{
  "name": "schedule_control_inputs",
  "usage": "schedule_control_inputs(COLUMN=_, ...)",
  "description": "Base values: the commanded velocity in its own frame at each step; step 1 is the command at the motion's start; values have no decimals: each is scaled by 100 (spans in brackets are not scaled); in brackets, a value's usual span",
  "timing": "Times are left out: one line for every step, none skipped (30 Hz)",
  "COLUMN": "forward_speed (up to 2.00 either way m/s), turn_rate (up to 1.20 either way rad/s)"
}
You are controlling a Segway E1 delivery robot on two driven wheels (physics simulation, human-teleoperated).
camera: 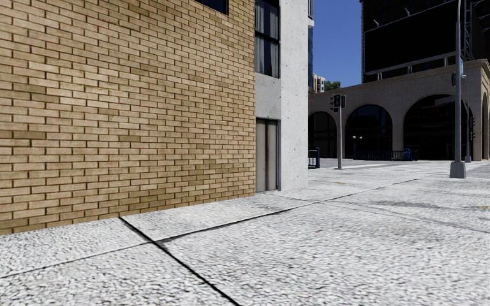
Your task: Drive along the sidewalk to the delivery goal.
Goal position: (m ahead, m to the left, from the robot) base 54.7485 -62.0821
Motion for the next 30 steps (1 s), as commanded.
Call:
schedule_control_inputs(forward_speed=0, turn_rate=0)
schedule_control_inputs(forward_speed=0, turn_rate=0)
schedule_control_inputs(forward_speed=0, turn_rate=0)
schedule_control_inputs(forward_speed=0, turn_rate=0)
schedule_control_inputs(forward_speed=0, turn_rate=0)
schedule_control_inputs(forward_speed=0, turn_rate=0)
schedule_control_inputs(forward_speed=0, turn_rate=0)
schedule_control_inputs(forward_speed=0, turn_rate=0)
schedule_control_inputs(forward_speed=0, turn_rate=0)
schedule_control_inputs(forward_speed=0, turn_rate=0)
schedule_control_inputs(forward_speed=0, turn_rate=0)
schedule_control_inputs(forward_speed=0, turn_rate=0)
schedule_control_inputs(forward_speed=0, turn_rate=0)
schedule_control_inputs(forward_speed=0, turn_rate=0)
schedule_control_inputs(forward_speed=0, turn_rate=0)
schedule_control_inputs(forward_speed=0, turn_rate=0)
schedule_control_inputs(forward_speed=0, turn_rate=0)
schedule_control_inputs(forward_speed=0, turn_rate=0)
schedule_control_inputs(forward_speed=0, turn_rate=0)
schedule_control_inputs(forward_speed=0, turn_rate=0)
schedule_control_inputs(forward_speed=0, turn_rate=0)
schedule_control_inputs(forward_speed=0, turn_rate=0)
schedule_control_inputs(forward_speed=0, turn_rate=0)
schedule_control_inputs(forward_speed=0, turn_rate=0)
schedule_control_inputs(forward_speed=0, turn_rate=0)
schedule_control_inputs(forward_speed=0, turn_rate=0)
schedule_control_inputs(forward_speed=0, turn_rate=0)
schedule_control_inputs(forward_speed=0, turn_rate=0)
schedule_control_inputs(forward_speed=0, turn_rate=0)
schedule_control_inputs(forward_speed=0, turn_rate=0)
